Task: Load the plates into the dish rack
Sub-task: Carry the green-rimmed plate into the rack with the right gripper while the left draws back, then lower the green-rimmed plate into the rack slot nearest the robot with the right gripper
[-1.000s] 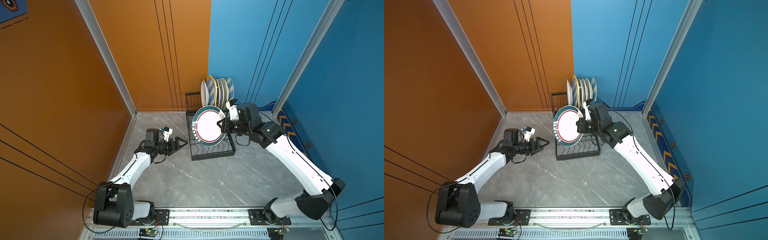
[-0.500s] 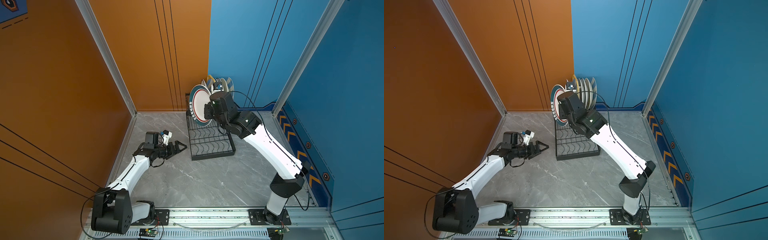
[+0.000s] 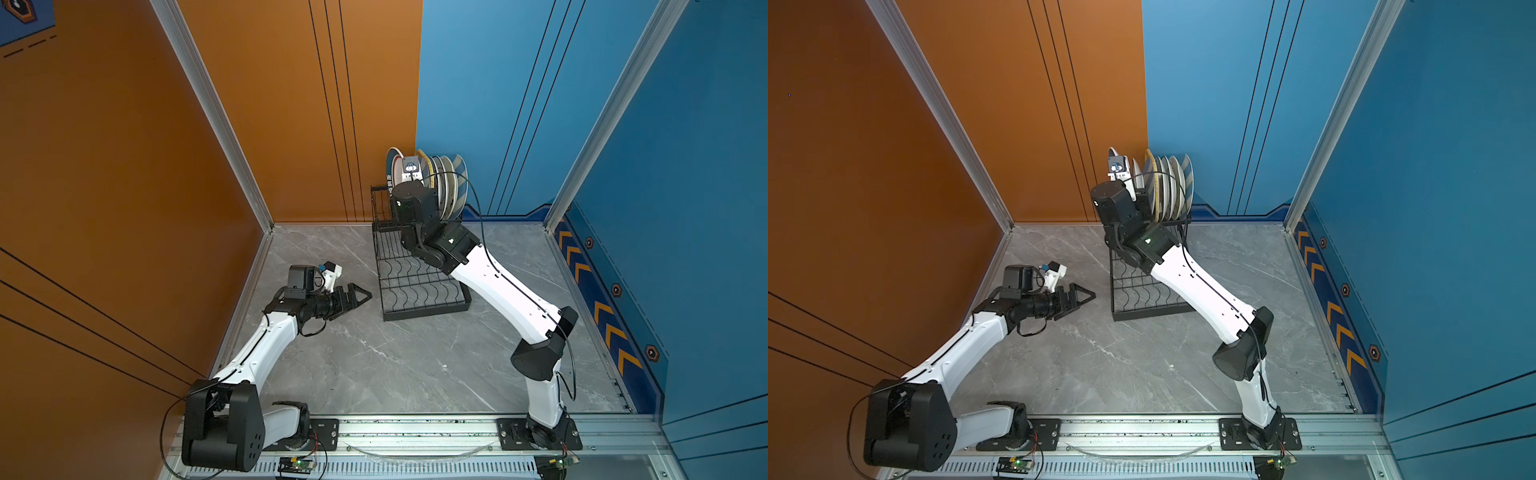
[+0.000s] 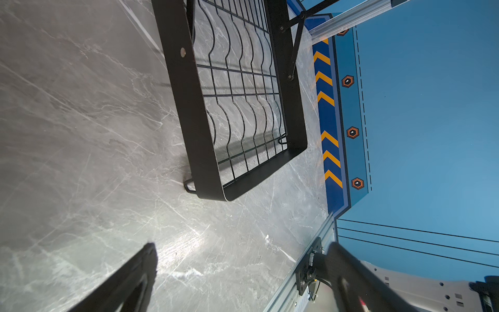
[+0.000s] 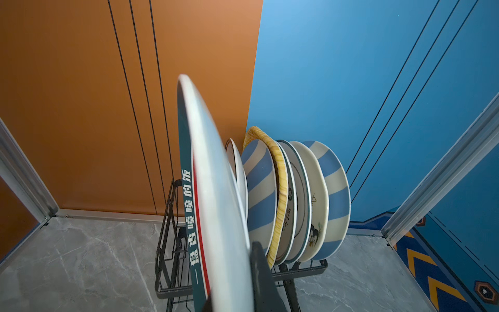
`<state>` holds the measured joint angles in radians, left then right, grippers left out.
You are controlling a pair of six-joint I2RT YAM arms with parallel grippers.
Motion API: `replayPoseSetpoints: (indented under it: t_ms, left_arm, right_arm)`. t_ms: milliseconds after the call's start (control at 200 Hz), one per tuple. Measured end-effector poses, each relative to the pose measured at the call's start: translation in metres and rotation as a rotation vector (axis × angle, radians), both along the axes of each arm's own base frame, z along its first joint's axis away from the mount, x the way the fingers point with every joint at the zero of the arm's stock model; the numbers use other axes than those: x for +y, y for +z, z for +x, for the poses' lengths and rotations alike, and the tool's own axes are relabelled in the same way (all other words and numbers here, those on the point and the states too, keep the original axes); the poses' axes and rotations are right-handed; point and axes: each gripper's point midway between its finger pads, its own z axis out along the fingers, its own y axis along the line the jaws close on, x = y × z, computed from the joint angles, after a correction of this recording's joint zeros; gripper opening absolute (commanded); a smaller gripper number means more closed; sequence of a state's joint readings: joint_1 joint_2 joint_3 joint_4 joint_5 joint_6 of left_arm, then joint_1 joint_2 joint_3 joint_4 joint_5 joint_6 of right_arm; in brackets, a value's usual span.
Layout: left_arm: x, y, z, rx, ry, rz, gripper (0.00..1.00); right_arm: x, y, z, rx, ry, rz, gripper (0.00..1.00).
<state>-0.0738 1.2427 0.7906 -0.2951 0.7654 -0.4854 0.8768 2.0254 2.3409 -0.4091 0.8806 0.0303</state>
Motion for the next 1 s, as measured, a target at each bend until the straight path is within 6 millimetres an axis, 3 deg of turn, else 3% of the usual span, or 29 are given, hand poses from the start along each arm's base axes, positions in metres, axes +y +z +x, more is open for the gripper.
replayPoseSetpoints:
  t_ms: [415,996]
  left_arm:
    - [0.005,-0.002,0.001,0.004,0.016,0.007,0.98]
    - [0.013,-0.008,0.005,0.019,0.040,0.020,0.98]
  right_arm:
    - [0.024,-0.037,0.048,-0.055,-0.061,-0.080,0.00]
    - [0.001,-0.037,0.077,-0.088,-0.140,-0.059,0.00]
